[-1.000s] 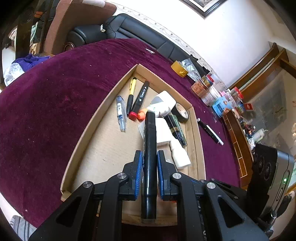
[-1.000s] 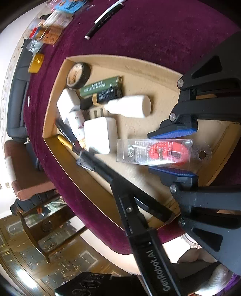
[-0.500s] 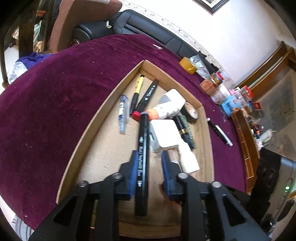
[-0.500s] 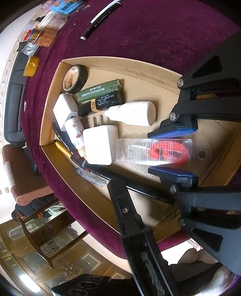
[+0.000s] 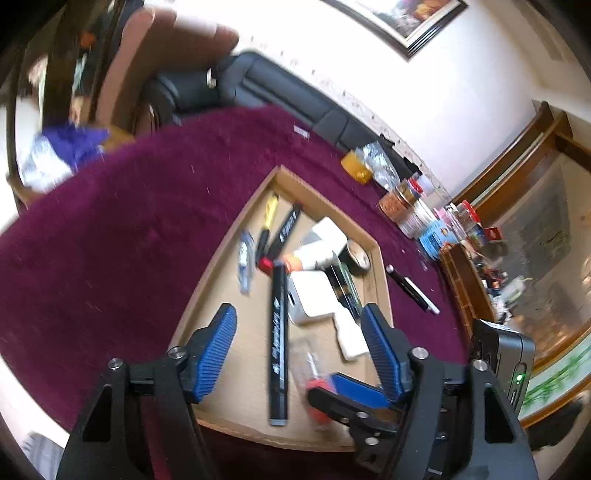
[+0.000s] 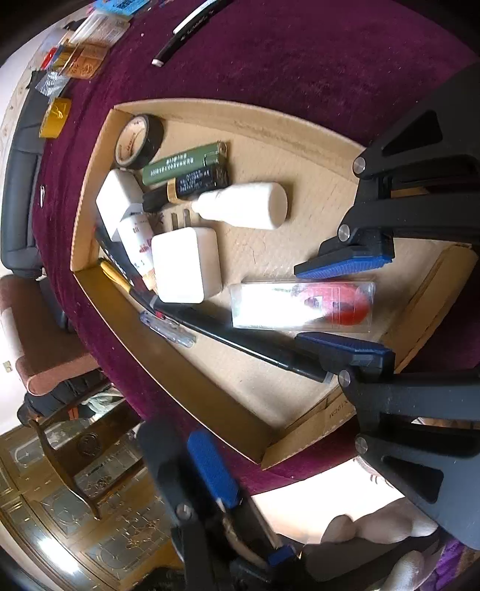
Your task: Organize rigid objects
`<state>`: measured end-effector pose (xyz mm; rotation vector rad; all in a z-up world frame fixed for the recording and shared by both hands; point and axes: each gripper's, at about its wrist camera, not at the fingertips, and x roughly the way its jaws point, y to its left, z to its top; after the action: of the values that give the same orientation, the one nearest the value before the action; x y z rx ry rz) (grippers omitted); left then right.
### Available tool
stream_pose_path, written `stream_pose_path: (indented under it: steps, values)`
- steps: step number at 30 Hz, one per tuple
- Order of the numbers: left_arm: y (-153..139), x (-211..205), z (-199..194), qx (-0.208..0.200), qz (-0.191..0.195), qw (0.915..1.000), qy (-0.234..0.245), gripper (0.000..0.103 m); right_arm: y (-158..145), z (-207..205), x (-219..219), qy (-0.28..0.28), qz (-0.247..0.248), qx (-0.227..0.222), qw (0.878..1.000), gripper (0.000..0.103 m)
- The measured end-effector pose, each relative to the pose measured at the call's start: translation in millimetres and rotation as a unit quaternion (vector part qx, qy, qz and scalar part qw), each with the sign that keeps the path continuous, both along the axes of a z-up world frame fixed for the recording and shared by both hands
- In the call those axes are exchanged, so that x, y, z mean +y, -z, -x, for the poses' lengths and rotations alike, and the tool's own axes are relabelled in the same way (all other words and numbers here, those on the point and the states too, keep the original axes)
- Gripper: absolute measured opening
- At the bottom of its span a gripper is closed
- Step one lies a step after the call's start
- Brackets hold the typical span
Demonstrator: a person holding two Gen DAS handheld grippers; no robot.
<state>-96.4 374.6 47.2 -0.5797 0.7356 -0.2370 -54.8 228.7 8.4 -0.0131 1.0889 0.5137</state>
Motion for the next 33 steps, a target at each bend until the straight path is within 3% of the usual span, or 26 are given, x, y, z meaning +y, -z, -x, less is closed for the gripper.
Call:
stream_pose_path:
  steps: [2,5,7,8,9,10,12,14,17,19,21,23,28,33]
  values:
    - [-7.3,-0.6,5.6,-0.019,-0.028,0.9994,-0.011,0.066,-5.4,4.1,-4.3,0.009,-0.004,-0.013,1.000,0.027]
    - [-24.1,-9.6,20.6,-0.059,-0.112,0.9903,-0.058,0.066,-15.0,14.0,-12.6,0.024,-0.007,-0.042,0.999,0.027]
    - [-37.9,-19.9,38.4,-0.104,-0.177,0.9733,-0.102,0.069,-21.4,21.5,-17.9,0.034,0.000,-0.065,0.997,0.028]
    - [-44.4,-24.4,47.3,-0.126,-0.200,0.9636,-0.124,0.081,-24.3,24.9,-19.8,0.039,0.006,-0.076,0.996,0.028]
    - [-52.0,-29.8,57.9,-0.149,-0.217,0.9535,-0.146,0.099,-27.3,29.2,-22.8,0.044,0.010,-0.088,0.995,0.033]
    - [-59.4,-34.6,68.9,-0.174,-0.223,0.9451,-0.164,0.102,-28.9,31.7,-25.2,0.047,0.011,-0.095,0.994,0.043]
    - [-66.3,-41.6,82.5,-0.208,-0.220,0.9363,-0.178,0.102,-33.7,39.2,-31.1,0.057,0.011,-0.111,0.992,0.054]
    - [-67.0,-49.5,81.7,-0.208,-0.216,0.9383,-0.172,0.102,-37.0,45.5,-36.4,0.065,0.017,-0.127,0.990,0.055]
    - [-61.9,-61.6,64.8,-0.162,-0.239,0.9478,-0.136,0.102,-39.2,54.4,-44.0,0.078,0.046,-0.150,0.985,0.061]
    - [-57.7,-70.1,61.0,-0.145,-0.251,0.9470,-0.139,0.102,-38.8,61.7,-51.4,0.089,0.063,-0.164,0.980,0.070]
    - [-56.3,-81.3,61.5,-0.129,-0.263,0.9448,-0.146,0.102,-37.7,68.0,-55.5,0.098,0.074,-0.177,0.977,0.072]
    - [-54.1,-89.8,61.5,-0.108,-0.275,0.9428,-0.154,0.102,-35.2,74.1,-56.7,0.098,0.087,-0.183,0.974,0.072]
    - [-41.2,-99.5,53.9,-0.045,-0.275,0.9501,-0.141,0.102,-24.5,84.9,-53.2,0.083,0.121,-0.193,0.970,0.072]
    - [-33.0,-109.1,52.1,-0.014,-0.283,0.9500,-0.132,0.102,-21.9,87.9,-59.4,0.080,0.114,-0.189,0.972,0.072]
